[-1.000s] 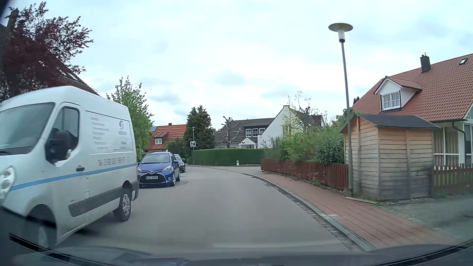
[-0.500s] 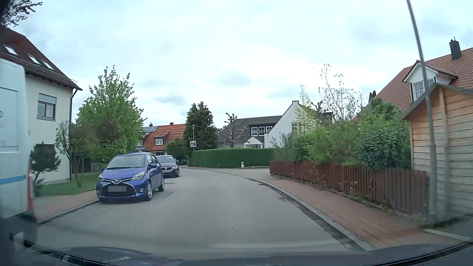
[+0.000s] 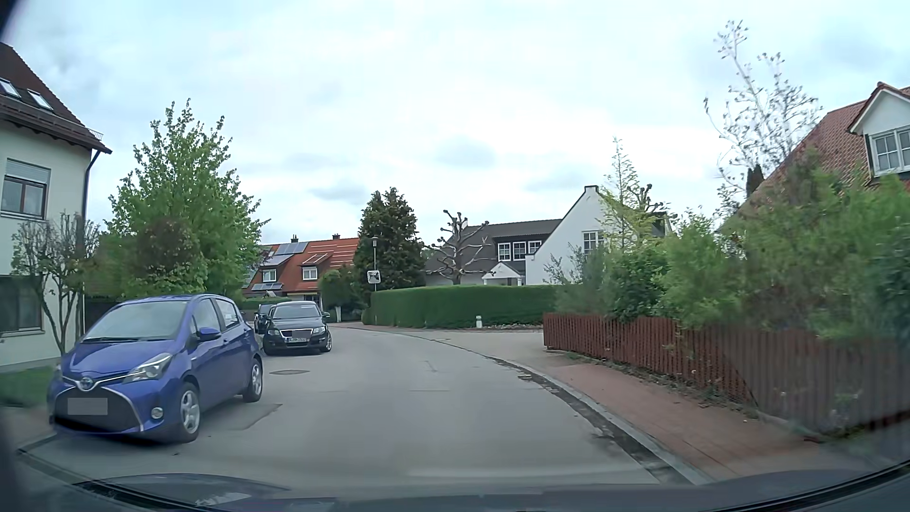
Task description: Follow the waypoints while adhering to traffic rules and regulations
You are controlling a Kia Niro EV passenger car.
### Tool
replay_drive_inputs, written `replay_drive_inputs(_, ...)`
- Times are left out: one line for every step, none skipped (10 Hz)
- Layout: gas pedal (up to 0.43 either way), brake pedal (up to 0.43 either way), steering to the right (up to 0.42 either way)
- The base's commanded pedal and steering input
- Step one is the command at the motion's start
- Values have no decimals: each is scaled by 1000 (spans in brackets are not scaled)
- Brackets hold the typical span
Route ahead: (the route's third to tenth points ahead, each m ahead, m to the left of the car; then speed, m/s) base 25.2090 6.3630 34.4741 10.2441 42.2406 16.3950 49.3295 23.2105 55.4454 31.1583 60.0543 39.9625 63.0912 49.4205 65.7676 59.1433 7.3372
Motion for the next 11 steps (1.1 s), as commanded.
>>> replay_drive_inputs(20, 12, -44)
replay_drive_inputs(20, 12, -49)
replay_drive_inputs(28, 6, -52)
replay_drive_inputs(39, 6, -54)
replay_drive_inputs(39, 6, -57)
replay_drive_inputs(39, 6, -63)
replay_drive_inputs(39, 12, -66)
replay_drive_inputs(47, 6, -65)
replay_drive_inputs(59, 6, -66)
replay_drive_inputs(67, 6, -66)
replay_drive_inputs(67, 6, -66)
